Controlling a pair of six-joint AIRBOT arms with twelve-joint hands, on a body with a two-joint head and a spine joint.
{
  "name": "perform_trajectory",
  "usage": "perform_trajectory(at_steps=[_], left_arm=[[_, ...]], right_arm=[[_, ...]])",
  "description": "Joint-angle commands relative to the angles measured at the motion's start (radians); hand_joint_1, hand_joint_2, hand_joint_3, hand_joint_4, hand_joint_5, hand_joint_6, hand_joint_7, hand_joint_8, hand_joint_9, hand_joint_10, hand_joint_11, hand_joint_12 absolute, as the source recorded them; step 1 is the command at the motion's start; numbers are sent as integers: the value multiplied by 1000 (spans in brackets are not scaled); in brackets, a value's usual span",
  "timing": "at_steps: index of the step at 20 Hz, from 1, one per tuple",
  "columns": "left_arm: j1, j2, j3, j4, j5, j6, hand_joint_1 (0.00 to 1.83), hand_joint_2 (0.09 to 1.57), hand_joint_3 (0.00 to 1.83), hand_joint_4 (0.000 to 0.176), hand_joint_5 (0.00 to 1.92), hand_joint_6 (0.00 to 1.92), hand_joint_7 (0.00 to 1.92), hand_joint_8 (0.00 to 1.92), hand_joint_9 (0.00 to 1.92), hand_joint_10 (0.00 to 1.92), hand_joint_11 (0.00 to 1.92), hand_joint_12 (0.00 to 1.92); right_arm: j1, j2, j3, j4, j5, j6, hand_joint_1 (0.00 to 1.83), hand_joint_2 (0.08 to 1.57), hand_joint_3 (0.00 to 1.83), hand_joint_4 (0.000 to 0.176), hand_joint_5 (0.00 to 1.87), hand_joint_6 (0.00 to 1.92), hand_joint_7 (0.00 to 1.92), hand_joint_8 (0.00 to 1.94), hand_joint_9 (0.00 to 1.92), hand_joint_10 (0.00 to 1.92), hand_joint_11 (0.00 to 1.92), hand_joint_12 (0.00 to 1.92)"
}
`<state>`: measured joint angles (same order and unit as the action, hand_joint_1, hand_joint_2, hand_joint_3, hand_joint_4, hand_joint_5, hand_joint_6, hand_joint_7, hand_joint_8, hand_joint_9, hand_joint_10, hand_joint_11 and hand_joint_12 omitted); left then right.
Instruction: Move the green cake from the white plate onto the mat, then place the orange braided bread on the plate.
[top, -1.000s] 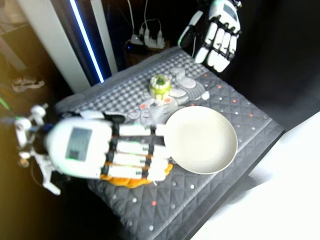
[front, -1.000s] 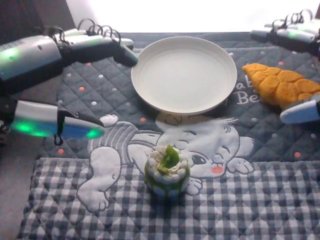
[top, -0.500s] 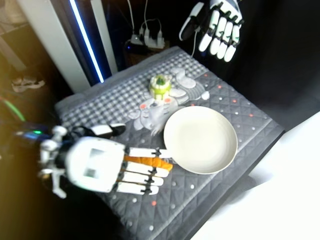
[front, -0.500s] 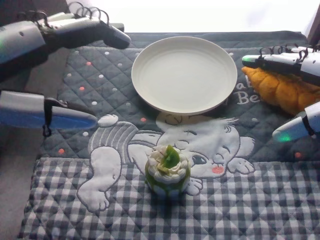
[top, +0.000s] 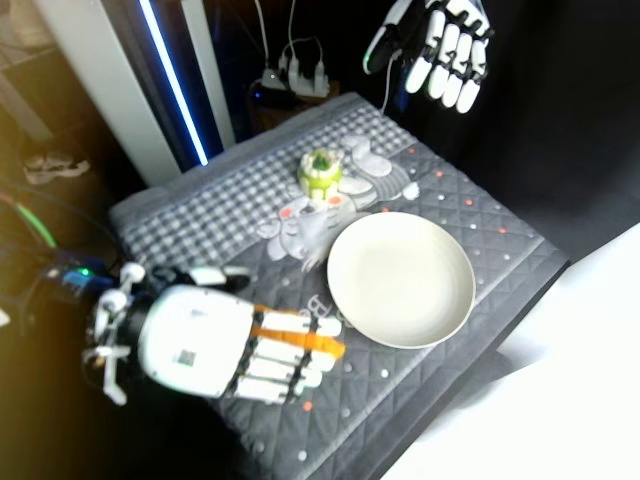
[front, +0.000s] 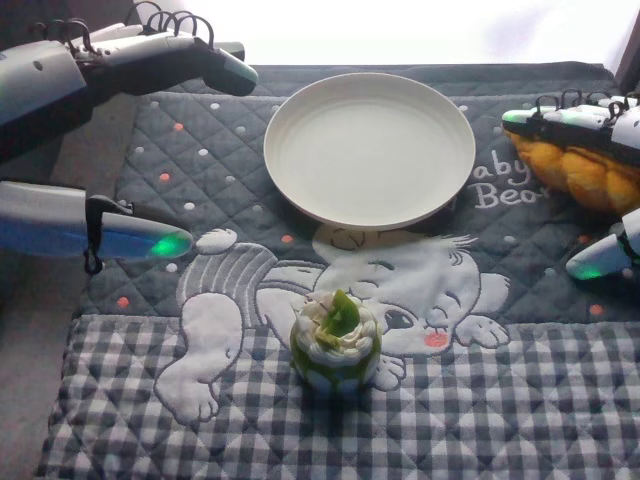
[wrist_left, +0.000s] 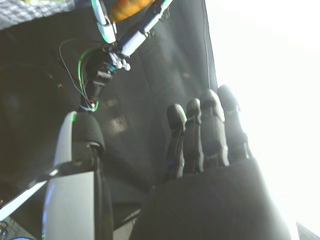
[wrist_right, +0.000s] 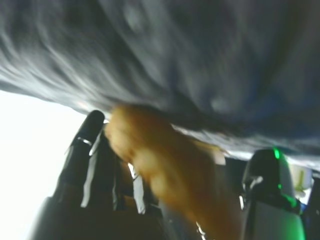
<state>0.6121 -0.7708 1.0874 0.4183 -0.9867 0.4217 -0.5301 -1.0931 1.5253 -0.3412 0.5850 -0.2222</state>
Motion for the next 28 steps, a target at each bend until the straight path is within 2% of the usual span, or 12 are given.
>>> perform_trajectory(at_steps=[1,6,8,9,12,17,18,19,21,23,25,28], left_arm=[[-8,2,0,-48,-108,-3,786,1045,0,0,101,588,203,0,174,34,0,437],[-8,-1,0,-48,-105,-2,786,1045,0,0,99,591,203,0,174,32,0,437],[-8,-2,0,-48,-104,-2,786,1045,0,0,99,592,203,0,174,32,0,436],[-8,-4,0,-48,-103,-1,786,1045,0,0,99,593,203,0,175,31,0,436],[-8,-12,0,-44,-91,15,786,1045,0,0,98,594,203,0,175,30,0,436],[-9,-20,1,-37,-81,25,786,1045,0,0,97,597,203,0,176,29,0,436],[-9,-20,1,-32,-77,25,786,1045,0,0,97,597,203,0,176,29,0,436],[-9,-20,2,-30,-75,25,786,1045,0,0,97,598,203,0,176,28,0,436],[-9,-26,5,-29,-76,25,786,1045,0,0,96,598,203,0,176,28,0,435],[-9,-38,11,-25,-73,25,786,1045,0,0,96,599,203,0,176,27,0,435],[-9,-61,24,-18,-67,24,786,1045,0,0,96,600,203,0,176,27,0,435],[-12,-87,41,-2,-57,22,786,1045,0,0,95,601,203,0,177,26,0,435]], right_arm=[[8,9,14,34,53,0,887,791,3,167,0,0,102,6,299,16,0,1147],[8,6,33,65,49,0,1260,1030,5,174,0,0,269,10,454,20,247,1040],[8,4,38,76,50,0,1539,1143,3,64,34,1,516,19,772,40,420,757],[8,4,40,76,50,0,1604,1062,133,0,186,0,711,3,784,1074,438,635],[8,4,42,83,68,0,1318,1394,5,0,526,7,863,4,949,98,642,856],[8,4,19,88,174,8,1726,1166,0,0,788,10,901,0,1012,3,668,1451],[8,8,9,88,210,8,1224,1265,0,0,716,1108,916,58,1130,22,821,1128],[8,17,0,88,238,8,1108,1290,0,0,669,1376,970,36,1288,48,1018,1203],[9,35,-22,92,310,8,1699,1114,0,0,826,196,895,5,788,1341,779,1354],[9,37,-34,94,358,8,1751,1108,0,0,894,29,887,1,728,1457,708,1461],[10,40,-38,99,408,8,1815,1071,3,0,926,9,959,8,920,485,729,1499],[42,41,-38,103,439,8,1746,1033,1,0,969,6,1018,8,926,895,868,1492]])
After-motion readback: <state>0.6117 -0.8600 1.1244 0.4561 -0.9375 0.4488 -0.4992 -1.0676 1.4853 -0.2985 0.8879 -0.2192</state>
